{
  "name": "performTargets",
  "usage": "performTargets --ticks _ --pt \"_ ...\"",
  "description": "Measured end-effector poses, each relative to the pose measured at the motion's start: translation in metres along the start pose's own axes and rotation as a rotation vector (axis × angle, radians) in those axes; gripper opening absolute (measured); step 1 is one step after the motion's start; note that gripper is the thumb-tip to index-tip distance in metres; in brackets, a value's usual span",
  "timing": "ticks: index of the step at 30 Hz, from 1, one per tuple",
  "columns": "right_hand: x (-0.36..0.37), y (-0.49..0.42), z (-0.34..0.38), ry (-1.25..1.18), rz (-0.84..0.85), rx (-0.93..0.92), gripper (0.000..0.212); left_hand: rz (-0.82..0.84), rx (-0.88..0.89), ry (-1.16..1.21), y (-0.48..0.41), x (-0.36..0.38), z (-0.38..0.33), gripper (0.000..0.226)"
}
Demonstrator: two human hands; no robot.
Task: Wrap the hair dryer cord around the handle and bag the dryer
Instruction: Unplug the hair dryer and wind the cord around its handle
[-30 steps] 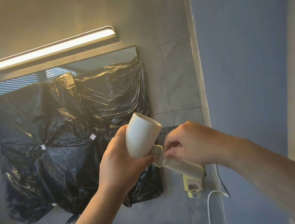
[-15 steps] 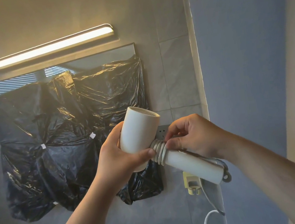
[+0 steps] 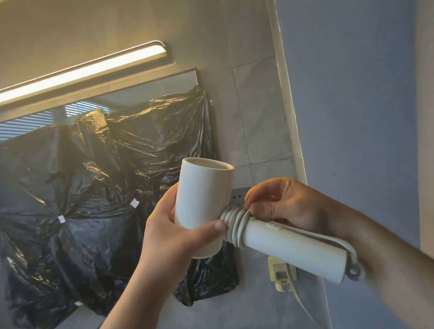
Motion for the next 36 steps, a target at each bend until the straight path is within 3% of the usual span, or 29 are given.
performTargets --ticks 5,8,10,13,15,18,21,28,31,36 --pt "0.001 -0.005 -0.019 -0.337 0.041 -0.032 0.037 -0.012 0.028 -0.001 0.0 0.003 -0.003 0.077" --pt "-0.001 -0.008 -0.033 -0.422 0.001 -0.025 0.041 -0.03 0.032 -0.005 0.002 0.006 -0.003 0.079" --pt "0.001 -0.006 -0.05 -0.516 -0.019 -0.038 0.042 -0.049 0.02 0.015 0.004 0.008 -0.003 0.076" --pt "0.02 -0.002 -0.06 -0.801 -0.013 -0.206 0.036 -0.111 0.005 0.072 0.002 0.006 0.0 0.066" --pt "0.03 0.0 -0.068 -0.845 -0.198 -0.161 0.026 -0.163 -0.008 0.063 0.002 0.005 0.001 0.063" --pt "0.039 0.001 -0.068 -0.663 -0.46 -0.084 0.025 -0.26 -0.013 -0.025 0.004 0.005 0.002 0.055" --pt "0.051 0.004 -0.068 -0.41 -0.534 -0.001 0.013 -0.331 -0.005 -0.12 0.007 0.003 0.003 0.055" --pt "0.064 0.005 -0.061 0.324 -0.452 0.159 0.02 -0.445 -0.025 -0.27 0.008 -0.001 0.009 0.049" --pt "0.063 0.009 -0.049 0.571 -0.426 0.25 0.017 -0.471 -0.027 -0.361 0.011 -0.002 0.01 0.057" --pt "0.06 0.01 -0.027 0.693 -0.4 0.182 0.025 -0.488 -0.024 -0.421 0.013 0.001 0.012 0.064"
Point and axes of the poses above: each hand's wrist, its own y-axis away from the middle knuckle, its own x-axis out of the palm, z = x × y, the point moved 4 cm from there along -y, towards the middle knuckle, and after that the axes turned 10 degrees about z, right-handed, at the moved point
